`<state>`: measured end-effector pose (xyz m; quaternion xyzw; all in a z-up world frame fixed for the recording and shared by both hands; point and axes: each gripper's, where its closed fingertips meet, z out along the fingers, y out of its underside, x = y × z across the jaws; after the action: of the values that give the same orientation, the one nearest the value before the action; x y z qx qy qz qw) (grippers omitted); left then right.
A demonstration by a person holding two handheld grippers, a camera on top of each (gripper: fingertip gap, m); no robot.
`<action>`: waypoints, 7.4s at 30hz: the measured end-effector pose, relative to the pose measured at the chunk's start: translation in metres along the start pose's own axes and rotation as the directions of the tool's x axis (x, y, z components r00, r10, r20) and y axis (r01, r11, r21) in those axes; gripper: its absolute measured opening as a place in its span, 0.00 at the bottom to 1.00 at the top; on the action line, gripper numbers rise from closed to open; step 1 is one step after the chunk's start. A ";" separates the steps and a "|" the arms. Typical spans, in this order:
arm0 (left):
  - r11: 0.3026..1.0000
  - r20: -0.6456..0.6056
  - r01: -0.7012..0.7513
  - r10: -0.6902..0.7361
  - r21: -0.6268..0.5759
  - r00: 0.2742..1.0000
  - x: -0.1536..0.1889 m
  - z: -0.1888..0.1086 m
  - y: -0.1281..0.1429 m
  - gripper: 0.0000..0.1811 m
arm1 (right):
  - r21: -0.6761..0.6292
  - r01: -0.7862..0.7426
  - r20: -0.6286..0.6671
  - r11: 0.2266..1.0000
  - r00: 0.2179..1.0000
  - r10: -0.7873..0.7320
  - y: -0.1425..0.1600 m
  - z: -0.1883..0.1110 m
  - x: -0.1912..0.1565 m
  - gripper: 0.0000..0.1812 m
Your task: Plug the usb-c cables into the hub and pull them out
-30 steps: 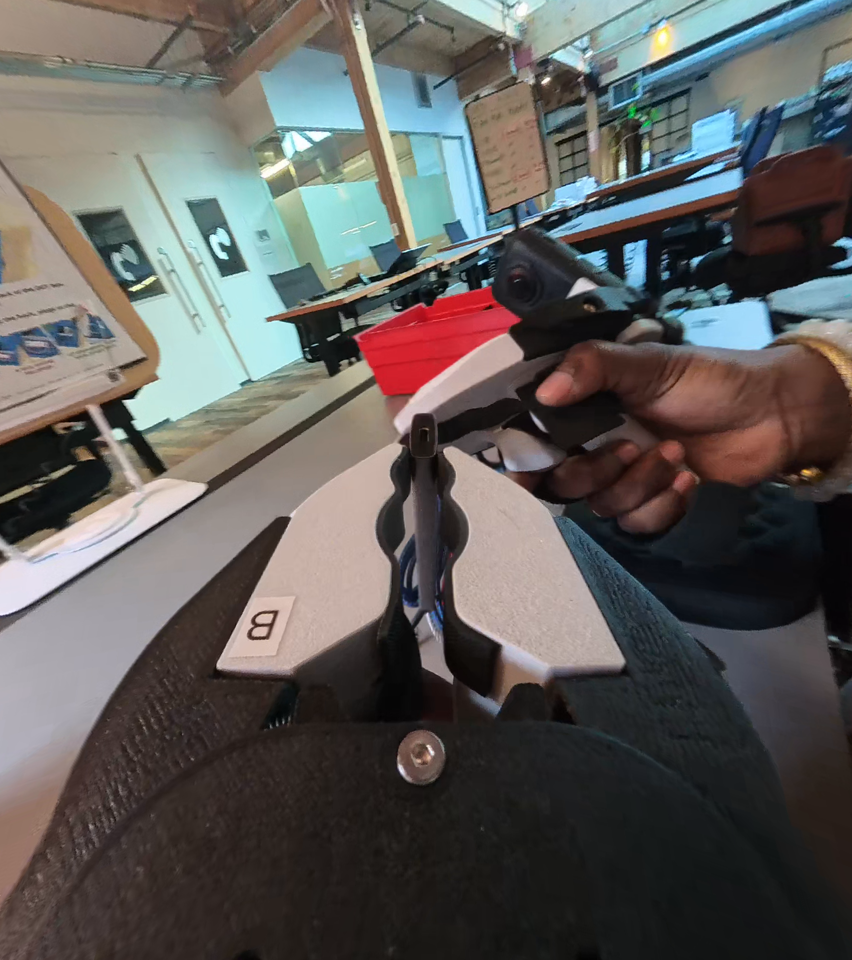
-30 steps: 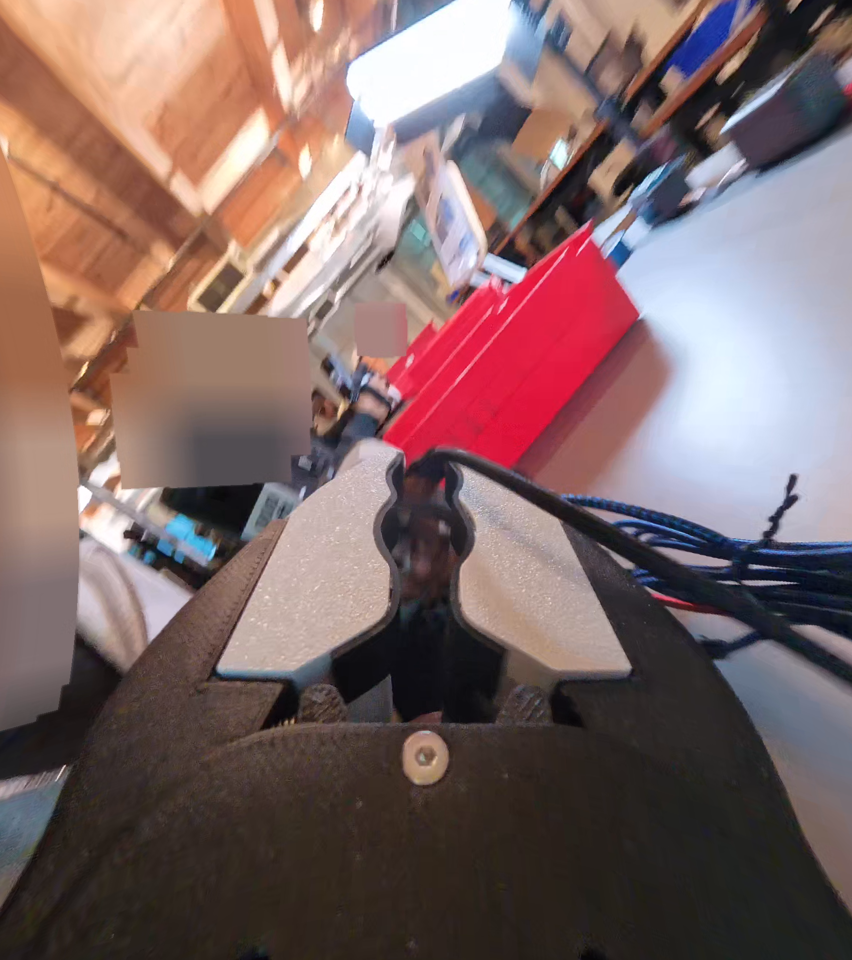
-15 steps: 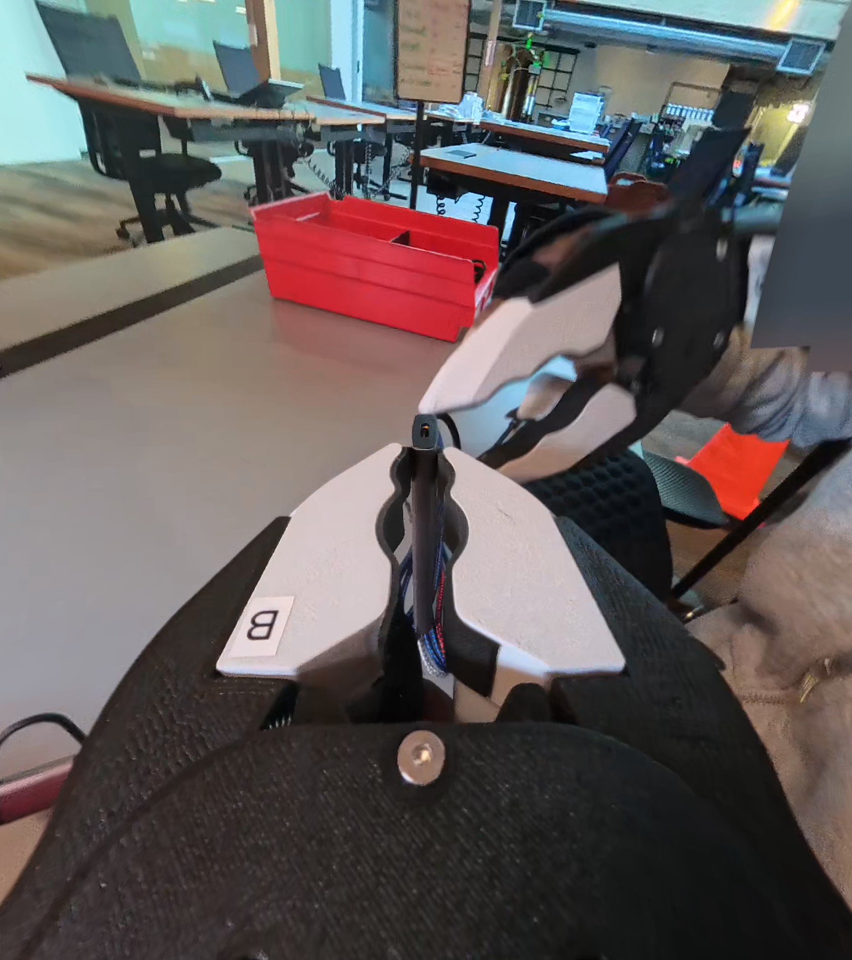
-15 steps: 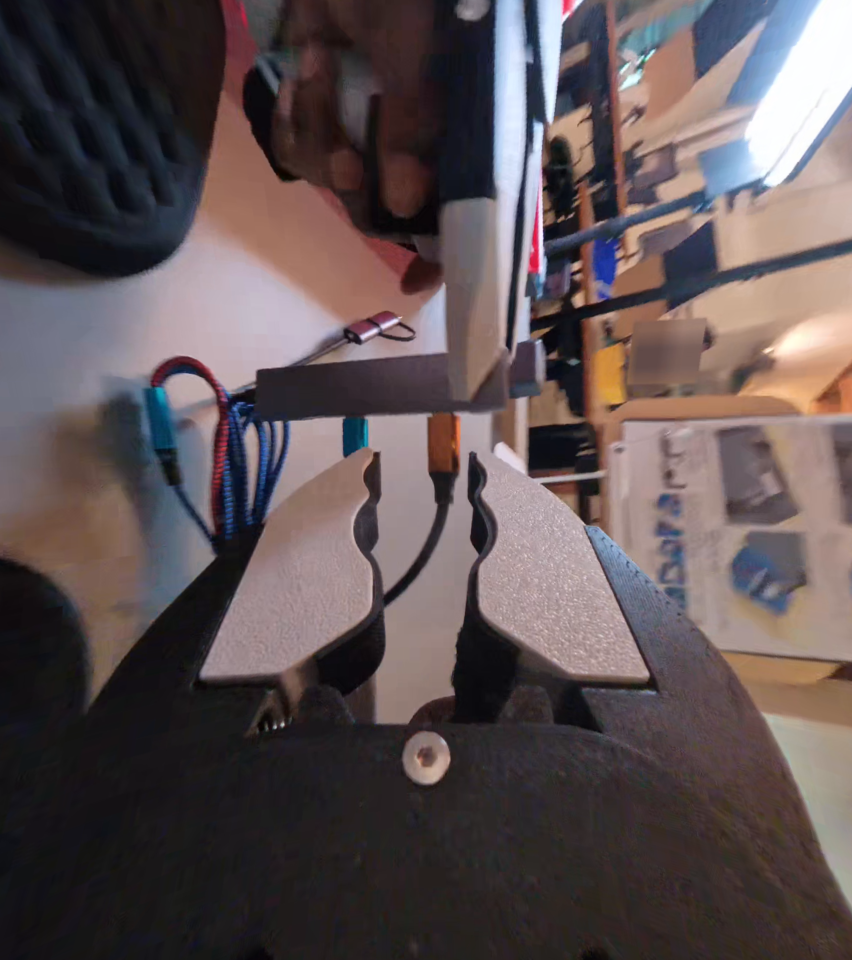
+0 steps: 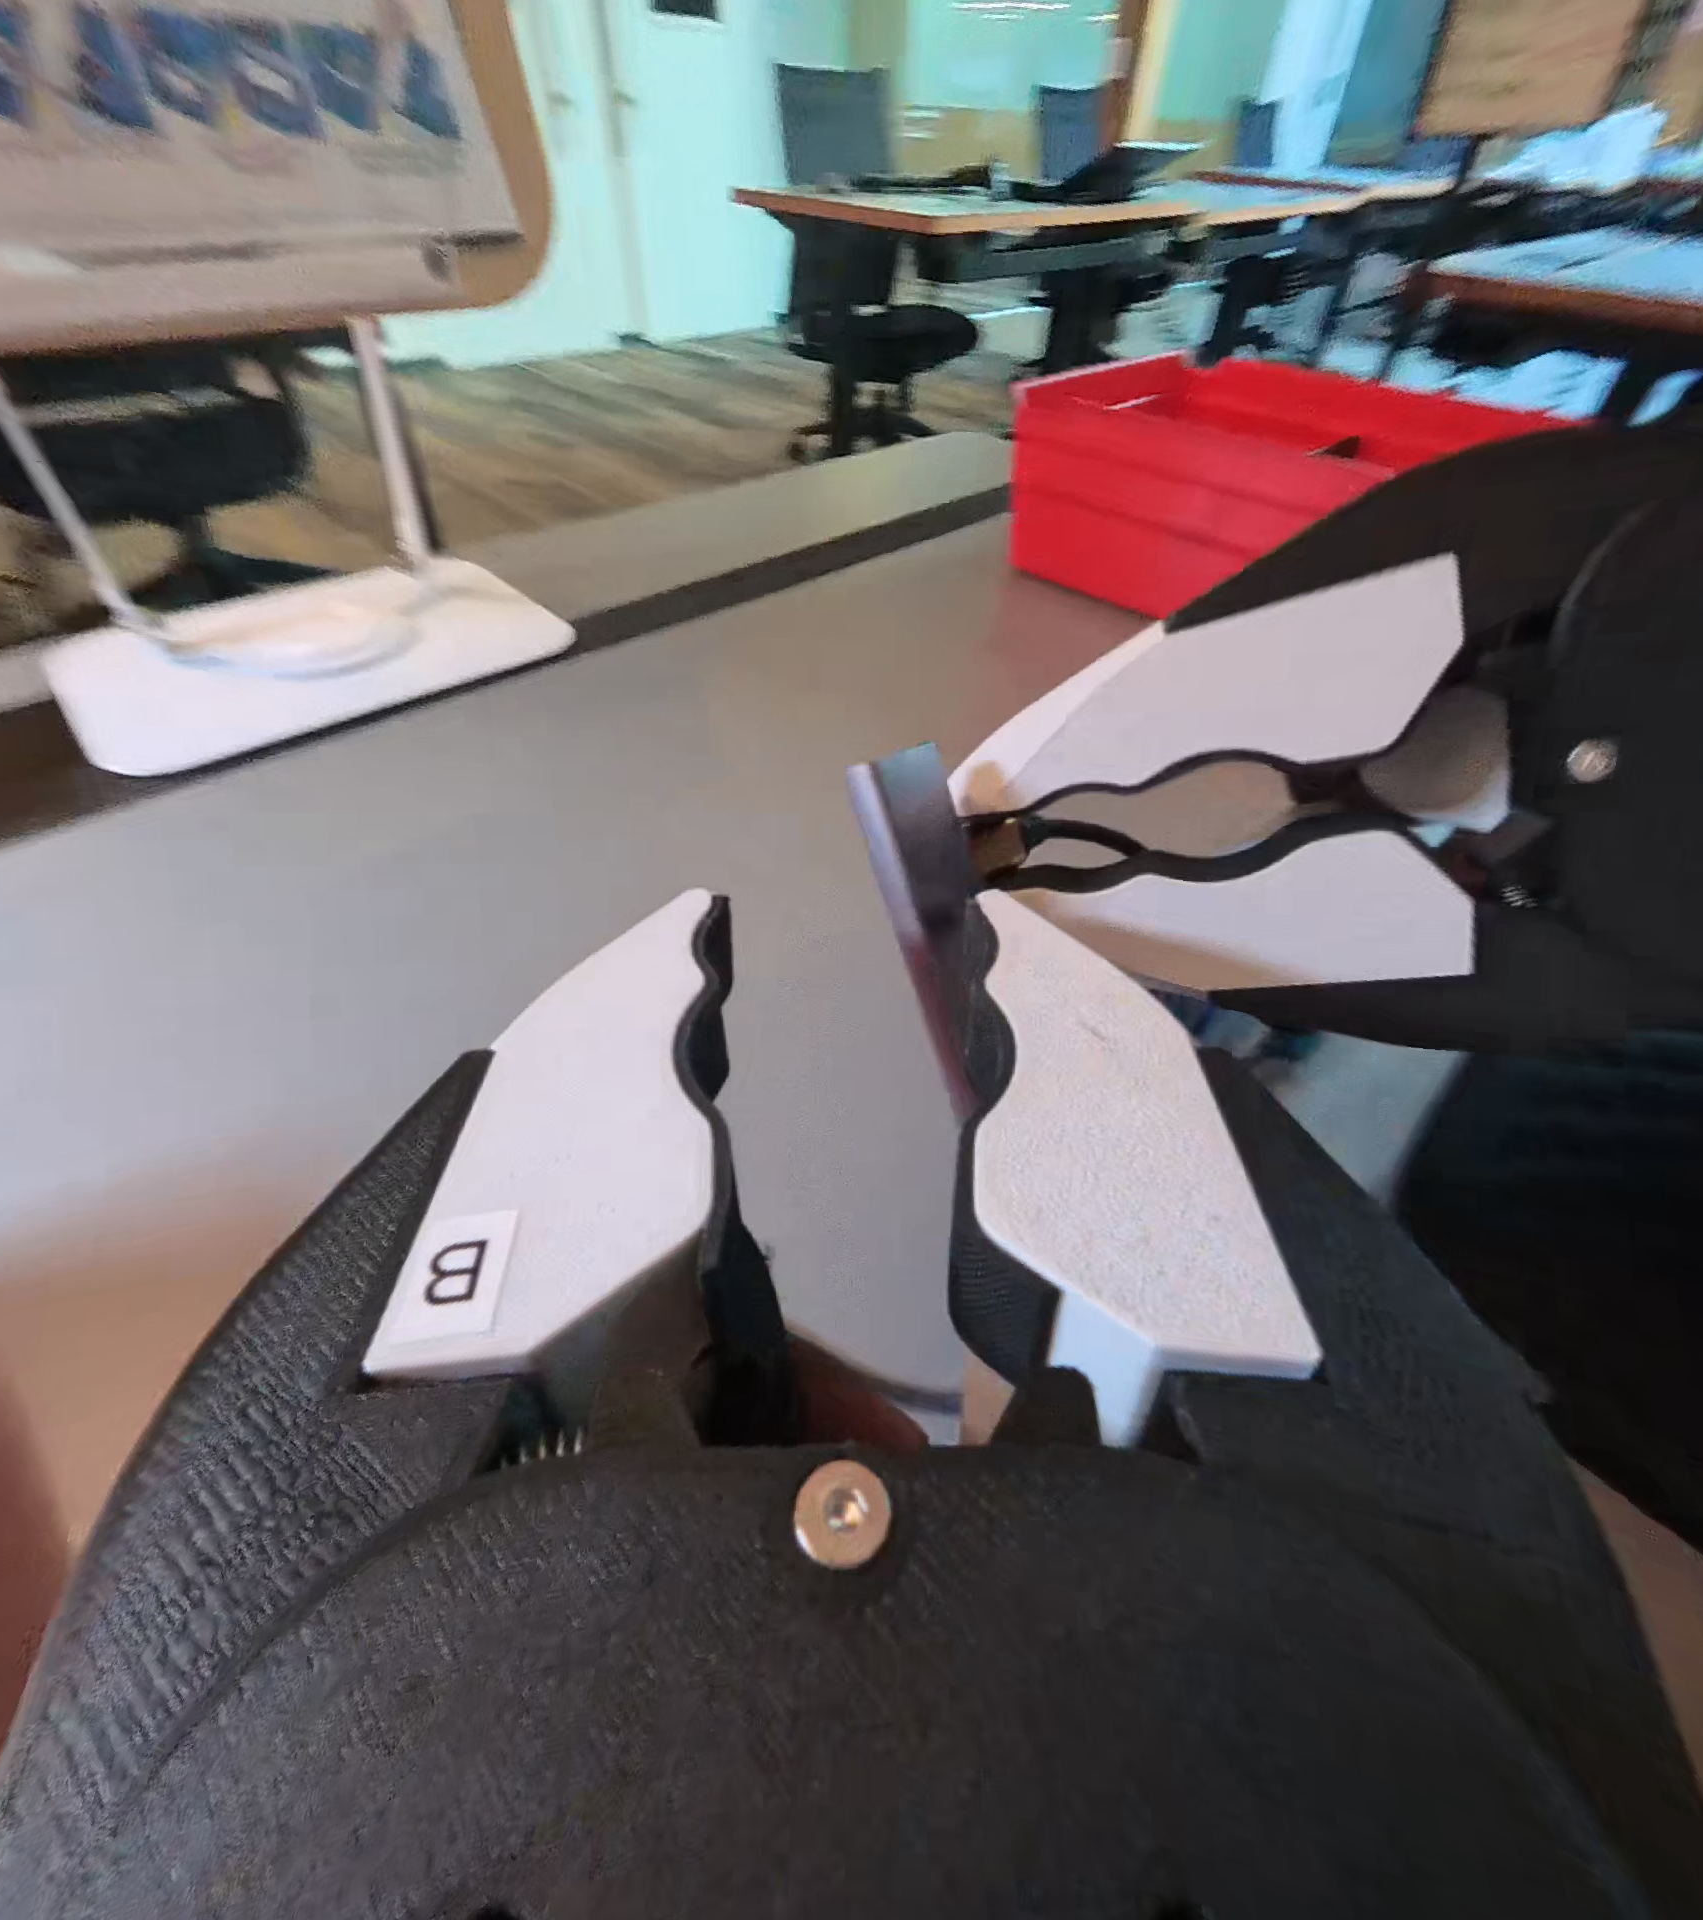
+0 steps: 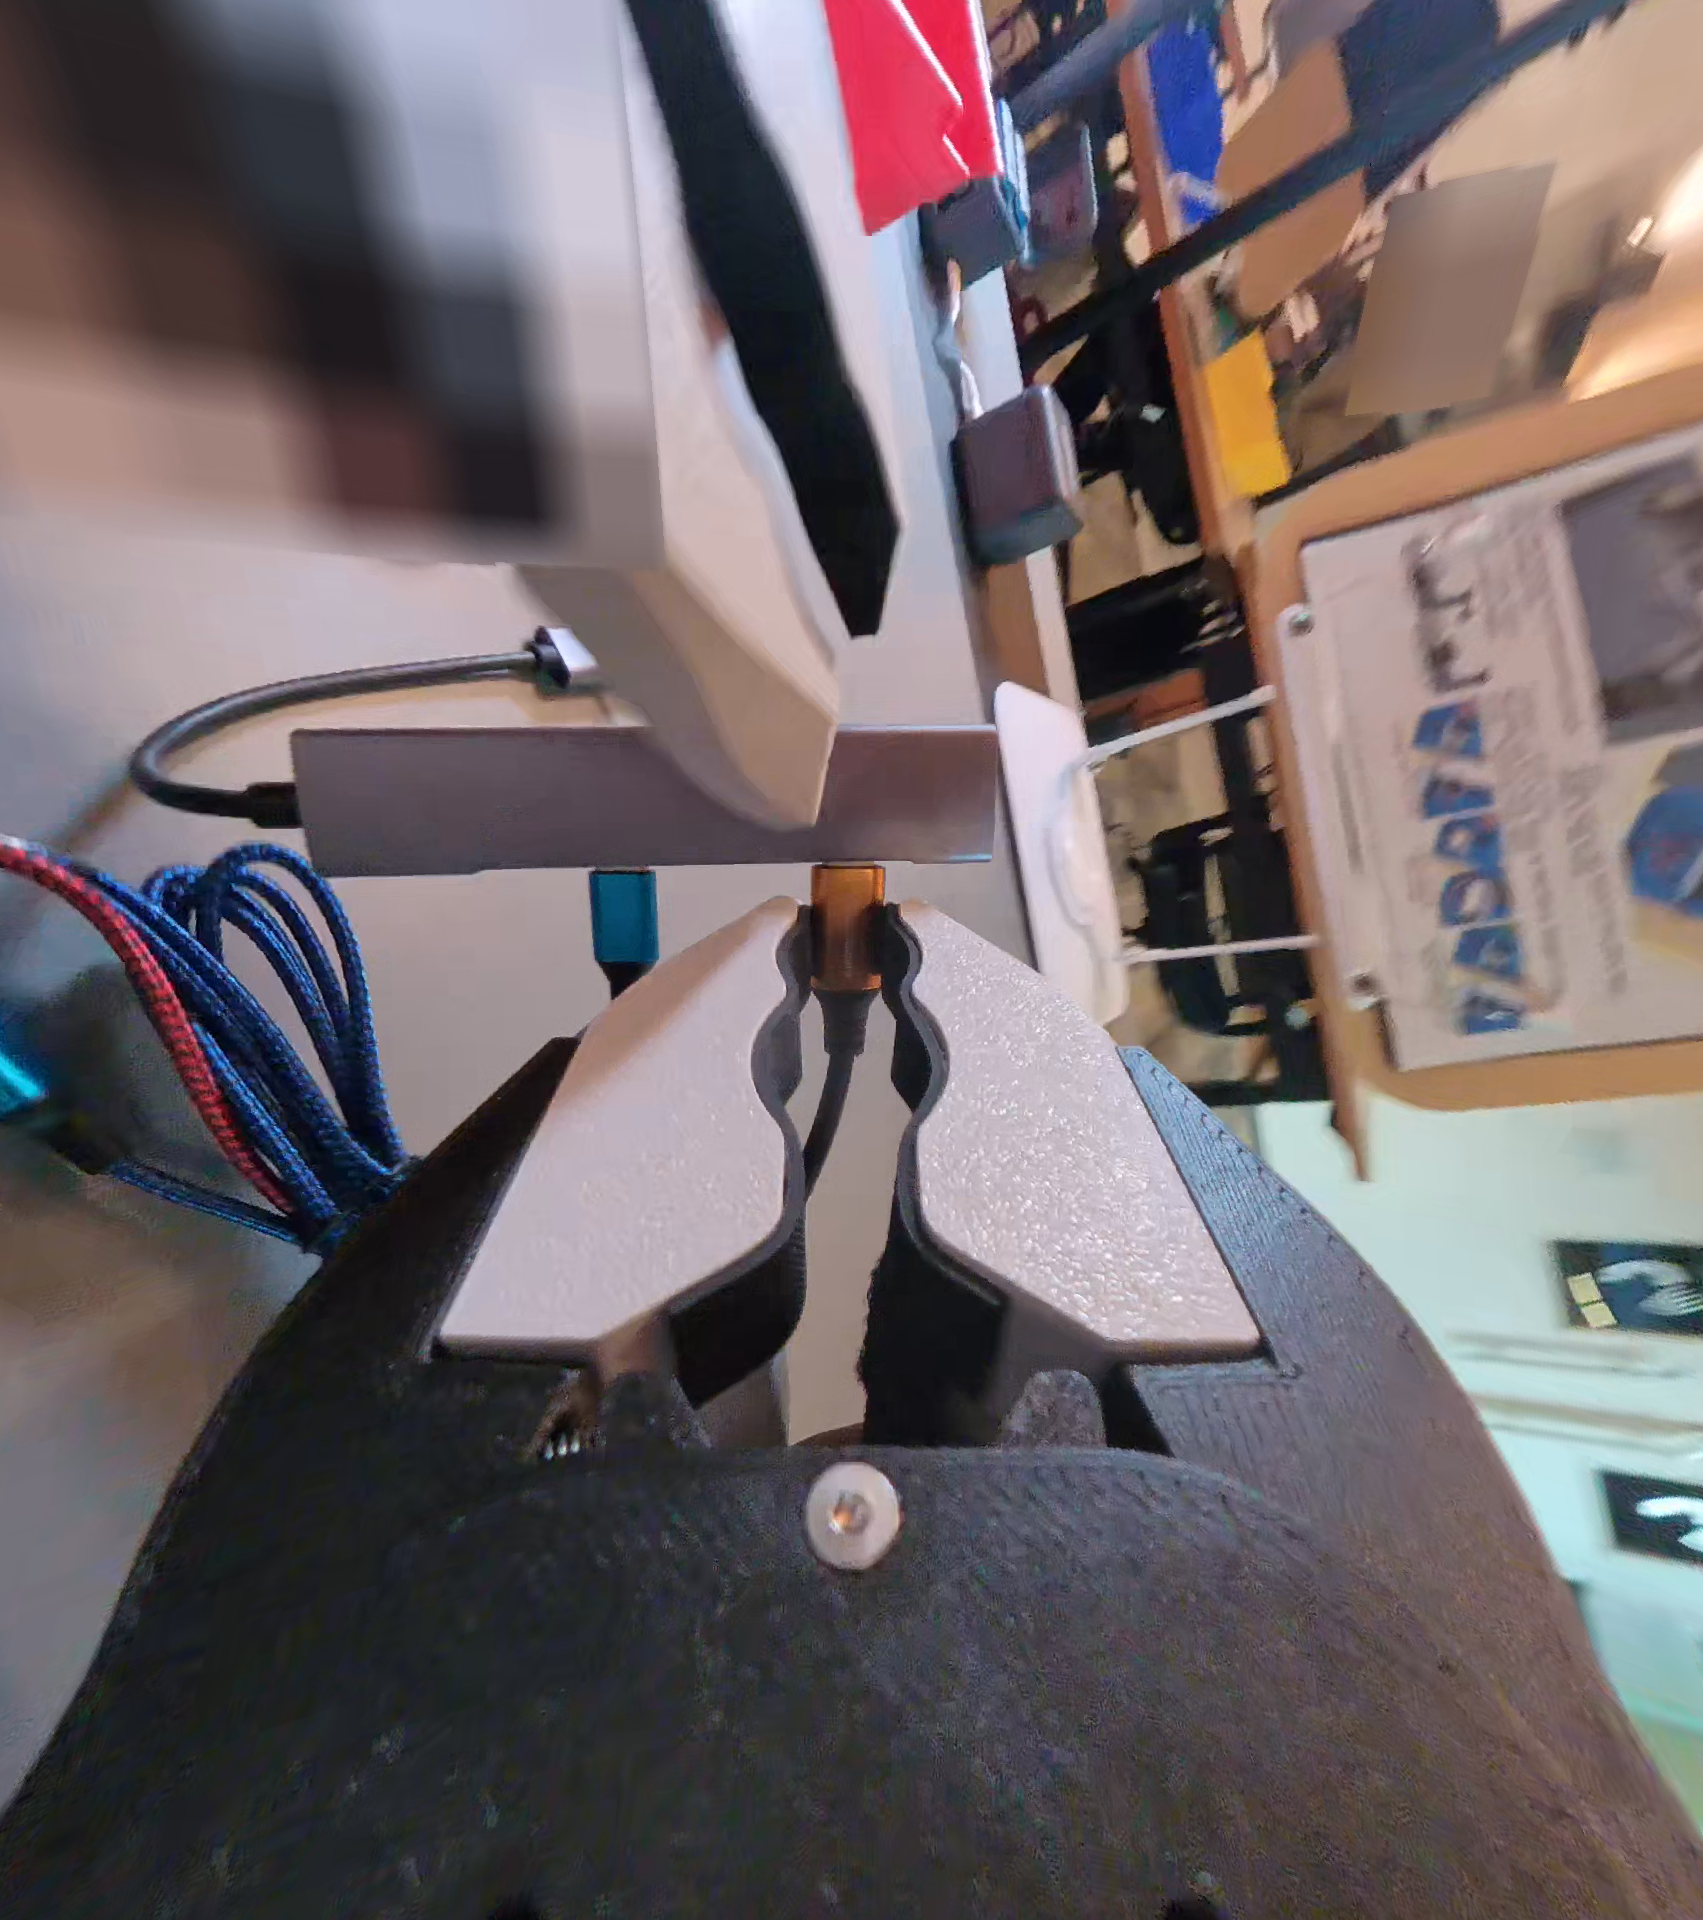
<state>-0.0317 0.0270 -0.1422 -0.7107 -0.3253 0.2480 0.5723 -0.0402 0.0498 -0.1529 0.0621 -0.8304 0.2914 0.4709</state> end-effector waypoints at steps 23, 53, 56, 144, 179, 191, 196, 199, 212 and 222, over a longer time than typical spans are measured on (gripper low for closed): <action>0.957 0.055 0.027 -0.012 -0.288 0.998 -0.001 0.046 0.070 0.13 | -0.100 -0.230 -0.028 0.968 0.973 0.228 0.036 0.030 -0.033 0.06; 0.890 0.072 -0.439 0.449 -0.121 0.891 -0.001 0.039 0.040 0.13 | -0.187 -0.664 0.119 0.724 0.717 0.687 0.032 0.019 -0.032 0.12; 0.900 0.097 -0.422 0.432 -0.110 0.897 -0.005 0.039 0.036 0.13 | -0.186 -0.609 0.093 0.771 0.770 0.631 0.029 0.023 -0.029 0.08; 0.479 0.111 -0.842 0.849 0.250 0.516 0.046 0.010 -0.007 0.14 | -0.374 -0.911 0.901 0.174 -0.312 0.302 -0.044 -0.073 -0.035 0.10; 0.603 -0.051 -0.631 0.741 0.488 0.670 0.063 -0.012 -0.013 0.14 | -0.624 -0.747 0.775 0.231 -0.629 0.061 -0.094 -0.100 -0.063 0.02; 0.856 -0.071 -0.275 0.338 0.438 0.939 -0.010 -0.026 -0.040 0.14 | -0.471 -0.757 0.880 0.453 -0.365 0.304 -0.102 -0.107 -0.127 0.00; 0.886 -0.063 -0.288 0.332 0.362 0.941 -0.021 -0.020 -0.030 0.14 | -0.380 -0.786 0.841 0.487 -0.076 0.535 -0.055 -0.088 -0.103 0.15; 0.932 -0.033 -0.347 0.352 0.101 0.935 -0.029 0.000 0.000 0.14 | -0.149 -0.913 0.784 0.379 0.125 0.608 -0.037 -0.083 -0.046 0.13; 0.898 -0.039 -0.092 0.084 -0.429 0.996 -0.016 0.027 0.060 0.14 | 0.114 -0.229 -0.146 0.967 0.959 0.244 -0.020 -0.021 -0.024 0.22; 0.882 -0.106 -0.070 0.023 -0.465 0.994 -0.007 0.031 0.074 0.14 | -0.027 -0.057 -0.130 0.998 0.990 0.053 -0.008 0.005 -0.029 0.09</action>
<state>-0.0456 0.0325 -0.2212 -0.8467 -0.3300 0.1408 0.3930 -0.0253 0.0356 -0.1755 0.0127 -0.8040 0.2948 0.5162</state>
